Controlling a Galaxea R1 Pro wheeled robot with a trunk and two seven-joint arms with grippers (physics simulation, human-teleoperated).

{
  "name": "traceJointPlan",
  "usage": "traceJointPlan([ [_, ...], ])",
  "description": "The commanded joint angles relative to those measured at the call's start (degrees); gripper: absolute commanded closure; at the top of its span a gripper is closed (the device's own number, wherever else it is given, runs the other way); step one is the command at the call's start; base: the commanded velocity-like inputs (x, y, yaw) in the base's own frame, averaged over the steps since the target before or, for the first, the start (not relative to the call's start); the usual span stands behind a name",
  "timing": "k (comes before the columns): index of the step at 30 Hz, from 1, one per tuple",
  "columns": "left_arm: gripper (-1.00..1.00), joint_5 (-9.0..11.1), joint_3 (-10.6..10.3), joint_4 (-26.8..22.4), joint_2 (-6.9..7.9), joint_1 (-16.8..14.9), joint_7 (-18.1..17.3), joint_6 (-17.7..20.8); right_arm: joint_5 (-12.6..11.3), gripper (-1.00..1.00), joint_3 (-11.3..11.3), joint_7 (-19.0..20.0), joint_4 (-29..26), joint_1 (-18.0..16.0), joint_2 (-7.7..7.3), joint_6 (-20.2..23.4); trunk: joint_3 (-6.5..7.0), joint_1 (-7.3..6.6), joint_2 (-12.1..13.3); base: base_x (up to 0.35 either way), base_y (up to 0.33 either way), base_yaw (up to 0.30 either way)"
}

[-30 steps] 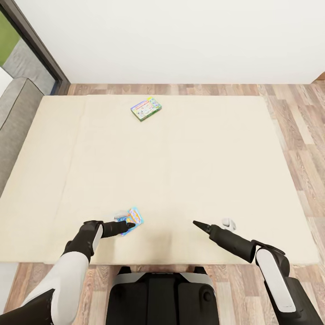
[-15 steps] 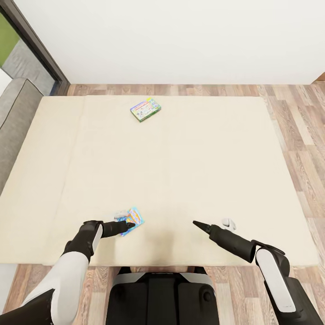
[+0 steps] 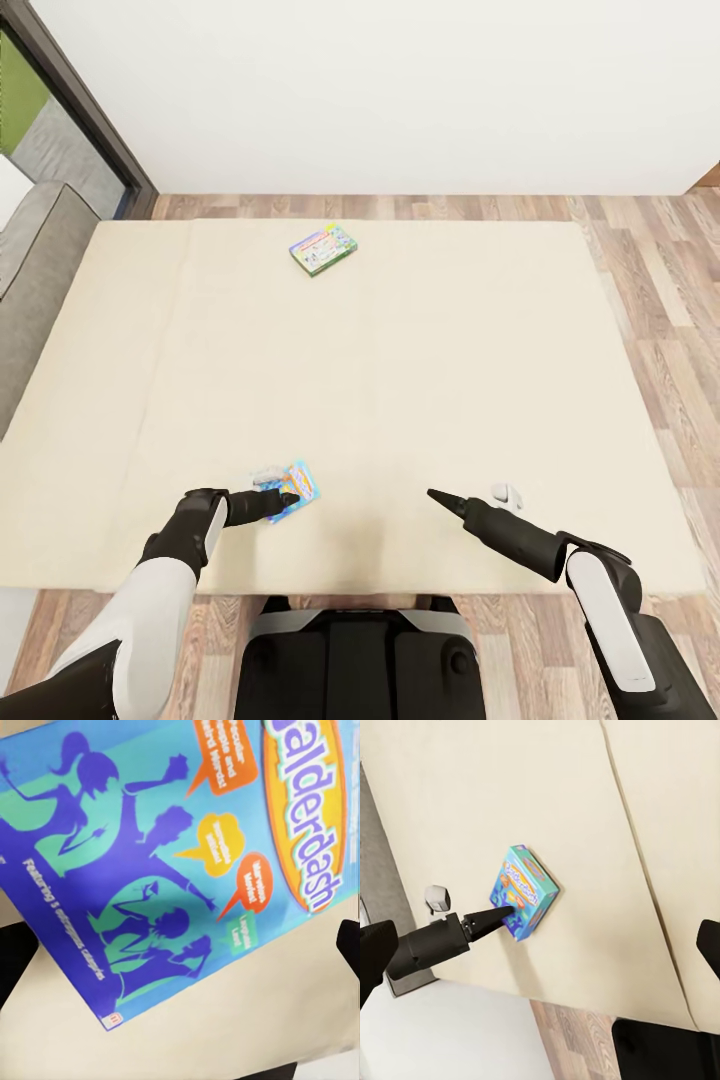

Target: Put all the toys in the child's room - the three board games (two on the bed and one on the table), the two jigsaw puzzles on the table, and the tennis ball on the table - inside the toy box on the table in the child's room.

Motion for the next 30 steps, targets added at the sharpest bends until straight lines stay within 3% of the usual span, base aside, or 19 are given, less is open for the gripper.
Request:
traceJointPlan([
  [1,-1.00,-0.61,0.47,-0.14,-0.07,-0.04,-0.51,0.27,0.36,-1.00,-0.08,0.43,-0.02,-0.03,0.02,0.27,0.03,0.04,-0.09,0.000,0.000,0.000],
  [21,-1.00,-0.84,0.55,-0.31,0.94,-0.66,0.44,0.33,0.41,-1.00,0.32,0.01,-0.62,-0.17,0.10,0.76,0.32,0.04,-0.09,0.000,0.000,0.000],
  [30,-1.00,-0.72,0.63,-0.28,1.19,-2.36,6.31,-0.03,0.43,-1.00,0.42,-1.88,-1.10,-0.28,-0.15,1.03,0.32,0.04,-0.09,0.000,0.000,0.000],
])
